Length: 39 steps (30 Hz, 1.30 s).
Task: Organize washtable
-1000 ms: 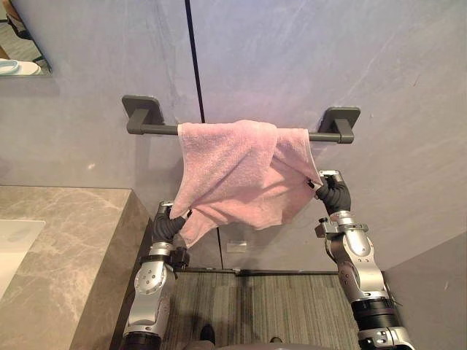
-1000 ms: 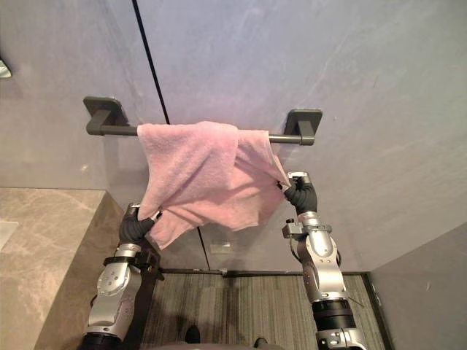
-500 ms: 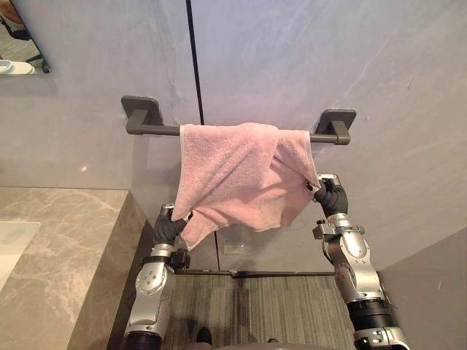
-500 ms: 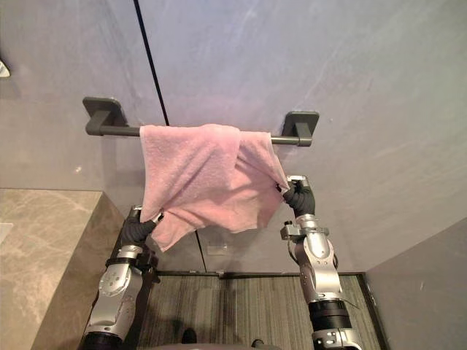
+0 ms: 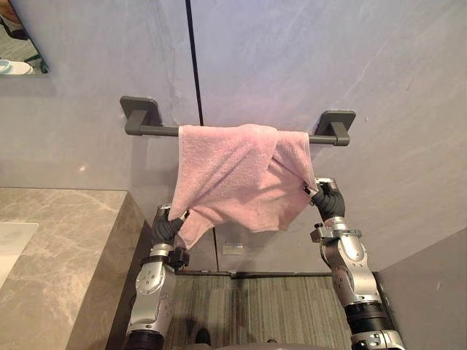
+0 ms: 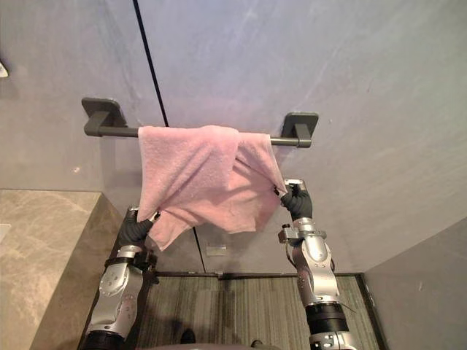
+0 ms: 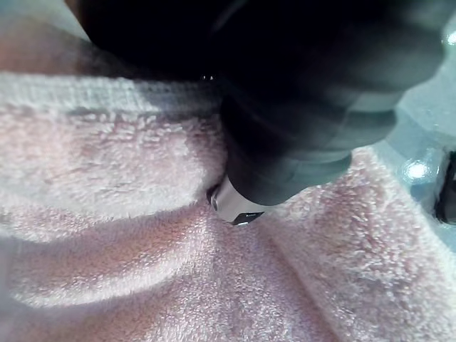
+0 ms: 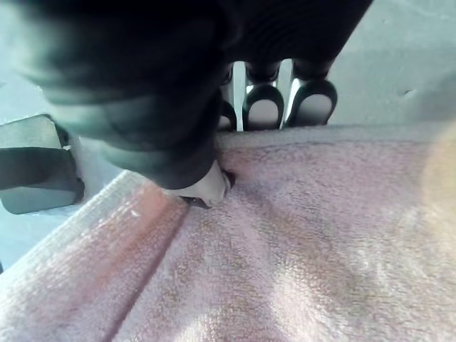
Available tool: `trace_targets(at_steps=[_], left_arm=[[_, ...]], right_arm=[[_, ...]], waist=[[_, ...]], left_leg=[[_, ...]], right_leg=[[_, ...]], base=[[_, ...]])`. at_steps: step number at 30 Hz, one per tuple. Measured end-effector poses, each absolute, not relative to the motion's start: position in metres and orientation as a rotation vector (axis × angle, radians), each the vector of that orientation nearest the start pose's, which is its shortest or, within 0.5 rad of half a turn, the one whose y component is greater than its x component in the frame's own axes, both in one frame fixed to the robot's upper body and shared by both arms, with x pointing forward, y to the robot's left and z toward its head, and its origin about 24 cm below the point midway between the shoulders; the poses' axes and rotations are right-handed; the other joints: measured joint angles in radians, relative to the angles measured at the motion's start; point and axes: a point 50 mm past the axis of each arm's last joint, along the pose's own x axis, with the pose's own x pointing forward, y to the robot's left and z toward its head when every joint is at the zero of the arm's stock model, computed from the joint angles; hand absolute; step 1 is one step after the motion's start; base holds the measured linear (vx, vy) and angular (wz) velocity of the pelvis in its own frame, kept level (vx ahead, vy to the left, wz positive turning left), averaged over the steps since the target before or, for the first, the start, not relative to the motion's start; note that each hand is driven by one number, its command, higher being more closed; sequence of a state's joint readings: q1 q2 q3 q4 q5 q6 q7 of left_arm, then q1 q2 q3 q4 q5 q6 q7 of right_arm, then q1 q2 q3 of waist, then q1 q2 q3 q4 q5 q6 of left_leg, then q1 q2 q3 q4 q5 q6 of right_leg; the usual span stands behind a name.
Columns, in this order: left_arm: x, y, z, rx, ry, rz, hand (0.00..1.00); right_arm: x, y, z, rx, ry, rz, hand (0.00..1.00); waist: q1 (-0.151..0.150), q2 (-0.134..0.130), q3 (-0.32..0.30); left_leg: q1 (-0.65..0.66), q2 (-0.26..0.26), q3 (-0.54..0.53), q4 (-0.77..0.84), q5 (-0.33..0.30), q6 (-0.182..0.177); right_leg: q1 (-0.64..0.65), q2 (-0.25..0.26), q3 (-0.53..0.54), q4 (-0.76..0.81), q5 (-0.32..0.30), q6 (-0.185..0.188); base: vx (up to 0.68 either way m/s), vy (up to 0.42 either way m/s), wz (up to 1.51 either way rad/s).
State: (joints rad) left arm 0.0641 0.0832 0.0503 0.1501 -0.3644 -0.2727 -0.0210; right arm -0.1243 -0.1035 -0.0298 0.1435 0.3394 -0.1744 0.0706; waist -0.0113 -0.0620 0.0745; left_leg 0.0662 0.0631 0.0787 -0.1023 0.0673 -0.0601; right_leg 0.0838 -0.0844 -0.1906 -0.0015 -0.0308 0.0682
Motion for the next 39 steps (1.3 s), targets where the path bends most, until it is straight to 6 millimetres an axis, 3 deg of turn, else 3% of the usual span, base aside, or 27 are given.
trace_targets(at_steps=[19,20,24,29,34,39], left_arm=[[0.232,0.18,0.01,-0.286,-0.04,0.12,1.0],[0.232,0.179,0.009,-0.279,-0.034,0.115,0.0],[0.231,0.175,0.004,-0.26,-0.008,0.099,0.0],[0.228,0.174,-0.001,-0.231,0.017,0.091,0.0],[0.227,0.173,-0.004,-0.222,0.033,0.095,0.0],[0.215,0.174,-0.03,-0.195,0.17,0.121,0.0]], right_arm=[[0.272,-0.154,0.044,0.287,-0.12,0.032,1.0],[0.272,-0.151,0.041,0.275,-0.108,0.044,0.0],[0.27,-0.146,0.031,0.265,-0.062,0.054,0.0],[0.258,-0.148,0.002,0.232,0.071,0.038,0.0],[0.254,-0.146,-0.005,0.19,0.112,0.04,0.0],[0.248,-0.14,-0.015,0.158,0.162,0.066,0.0]], waist=[[-0.001,-0.001,-0.001],[-0.001,0.0,0.0],[-0.001,0.004,0.002],[-0.003,0.009,0.005],[-0.005,0.015,0.009],[-0.008,0.015,0.009]], left_leg=[[0.014,-0.01,0.005,0.0,-0.007,0.007],[0.014,-0.01,0.005,0.0,-0.007,0.006],[0.013,-0.01,0.006,0.0,-0.008,0.006],[0.013,-0.011,0.006,0.0,-0.013,0.004],[0.01,-0.011,0.006,0.002,-0.014,0.004],[0.01,-0.011,0.004,0.005,-0.014,0.003]], right_leg=[[0.018,-0.007,0.0,-0.012,-0.002,0.003],[0.02,-0.007,0.001,-0.018,0.0,0.002],[0.023,-0.006,0.001,-0.025,0.002,0.002],[0.034,-0.005,-0.002,-0.05,0.01,0.002],[0.036,-0.003,-0.001,-0.061,0.015,0.001],[0.039,-0.003,-0.001,-0.07,0.019,0.0]], base=[[0.0,0.0,0.0],[0.0,0.0,0.0],[0.0,0.0,0.0],[0.0,0.0,0.0],[0.0,0.0,0.0],[0.0,0.0,0.0]])
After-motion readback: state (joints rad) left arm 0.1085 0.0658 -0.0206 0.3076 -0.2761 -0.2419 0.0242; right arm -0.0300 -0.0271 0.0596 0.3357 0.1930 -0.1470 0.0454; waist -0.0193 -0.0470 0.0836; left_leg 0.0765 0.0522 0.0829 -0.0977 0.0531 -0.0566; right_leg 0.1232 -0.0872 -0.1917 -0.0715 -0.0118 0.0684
